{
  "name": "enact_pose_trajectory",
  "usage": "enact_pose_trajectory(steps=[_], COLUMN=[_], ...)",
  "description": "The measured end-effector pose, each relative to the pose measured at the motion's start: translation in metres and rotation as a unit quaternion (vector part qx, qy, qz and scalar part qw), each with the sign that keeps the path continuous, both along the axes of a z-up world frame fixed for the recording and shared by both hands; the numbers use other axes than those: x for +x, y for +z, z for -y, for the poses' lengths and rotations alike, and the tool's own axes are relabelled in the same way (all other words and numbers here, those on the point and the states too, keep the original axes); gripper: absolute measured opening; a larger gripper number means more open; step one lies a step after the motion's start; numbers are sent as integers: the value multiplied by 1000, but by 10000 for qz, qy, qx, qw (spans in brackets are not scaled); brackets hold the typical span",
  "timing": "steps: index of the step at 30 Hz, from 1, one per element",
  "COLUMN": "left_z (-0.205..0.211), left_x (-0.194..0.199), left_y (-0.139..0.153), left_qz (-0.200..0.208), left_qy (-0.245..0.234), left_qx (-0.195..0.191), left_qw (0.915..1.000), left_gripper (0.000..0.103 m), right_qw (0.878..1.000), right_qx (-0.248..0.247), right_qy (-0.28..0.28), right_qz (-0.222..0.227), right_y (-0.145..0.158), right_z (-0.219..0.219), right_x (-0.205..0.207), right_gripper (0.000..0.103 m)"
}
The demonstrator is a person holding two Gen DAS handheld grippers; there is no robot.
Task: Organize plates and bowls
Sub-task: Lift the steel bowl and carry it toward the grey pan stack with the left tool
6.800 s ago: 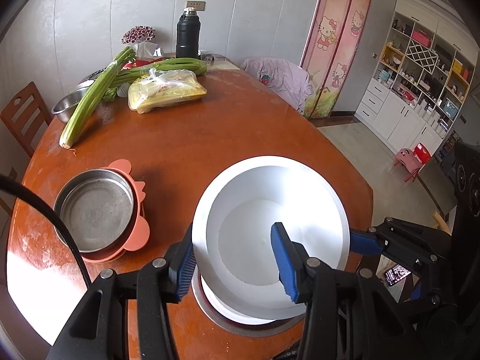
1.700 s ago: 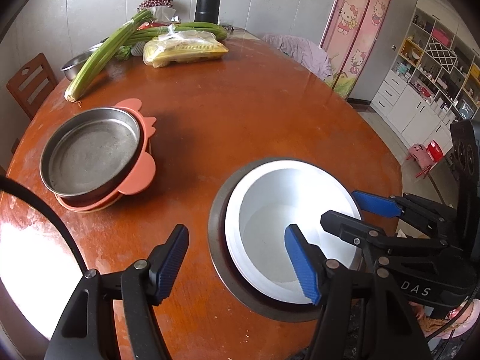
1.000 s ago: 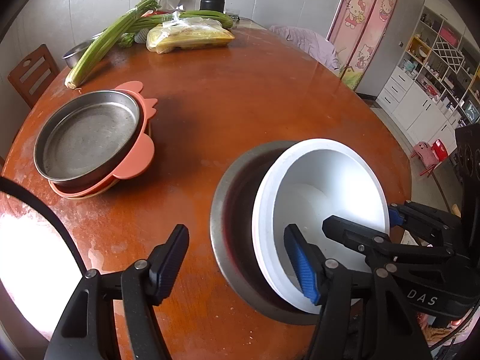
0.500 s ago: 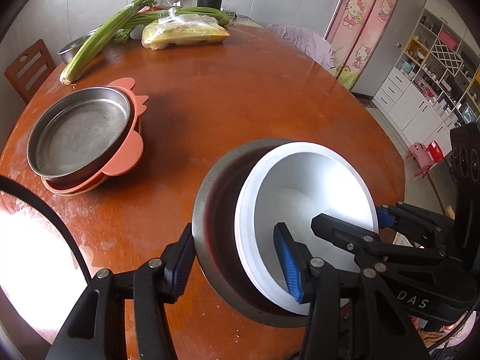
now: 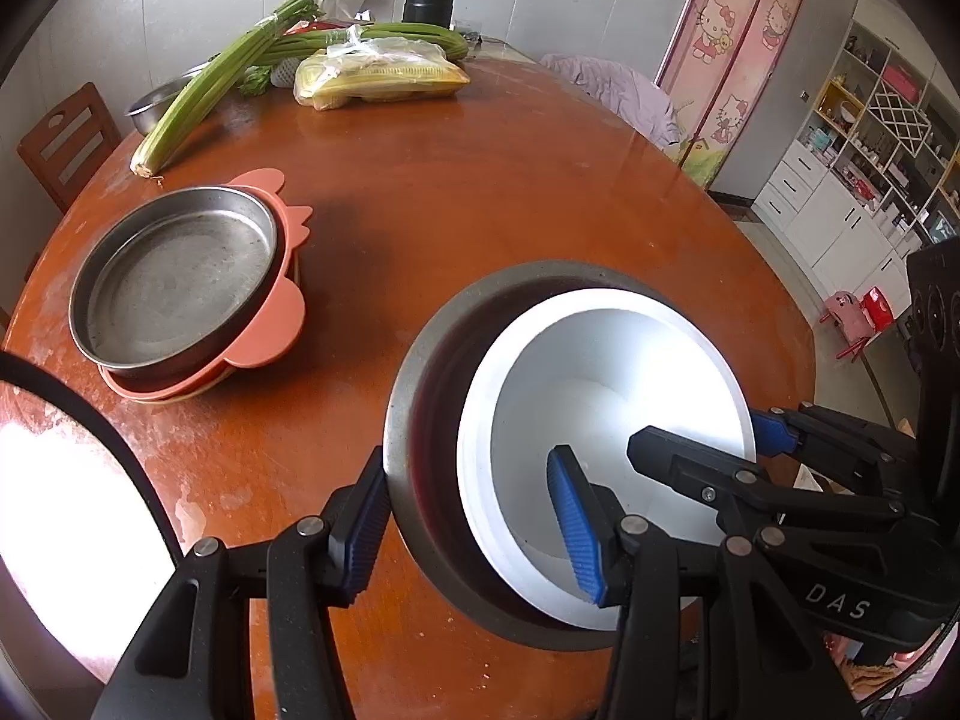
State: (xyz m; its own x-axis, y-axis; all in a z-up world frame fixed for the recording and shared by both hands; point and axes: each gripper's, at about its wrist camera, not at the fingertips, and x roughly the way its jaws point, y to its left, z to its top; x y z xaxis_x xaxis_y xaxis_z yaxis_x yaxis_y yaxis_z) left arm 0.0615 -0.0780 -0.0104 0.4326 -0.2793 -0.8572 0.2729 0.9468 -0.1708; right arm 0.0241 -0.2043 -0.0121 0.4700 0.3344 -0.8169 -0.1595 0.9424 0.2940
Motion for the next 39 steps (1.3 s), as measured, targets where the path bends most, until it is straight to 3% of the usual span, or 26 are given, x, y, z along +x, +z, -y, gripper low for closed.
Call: enact_pose_trajectory(steps=[19,39], left_z=[-36,-127], left_x=[20,60], left_y=[29,59], left_qz=[171,449], left_qy=[237,798], left_qx=[-92,-111], left_qw=[9995,9957], left_gripper=[51,51], right_qw=[9997,9965], right_qx=[-9,27], right_qy=[202,751], right_qz=[161,356], right_y=[24,51], right_z=[-30,-114], right_x=[24,82], right_gripper=[48,48])
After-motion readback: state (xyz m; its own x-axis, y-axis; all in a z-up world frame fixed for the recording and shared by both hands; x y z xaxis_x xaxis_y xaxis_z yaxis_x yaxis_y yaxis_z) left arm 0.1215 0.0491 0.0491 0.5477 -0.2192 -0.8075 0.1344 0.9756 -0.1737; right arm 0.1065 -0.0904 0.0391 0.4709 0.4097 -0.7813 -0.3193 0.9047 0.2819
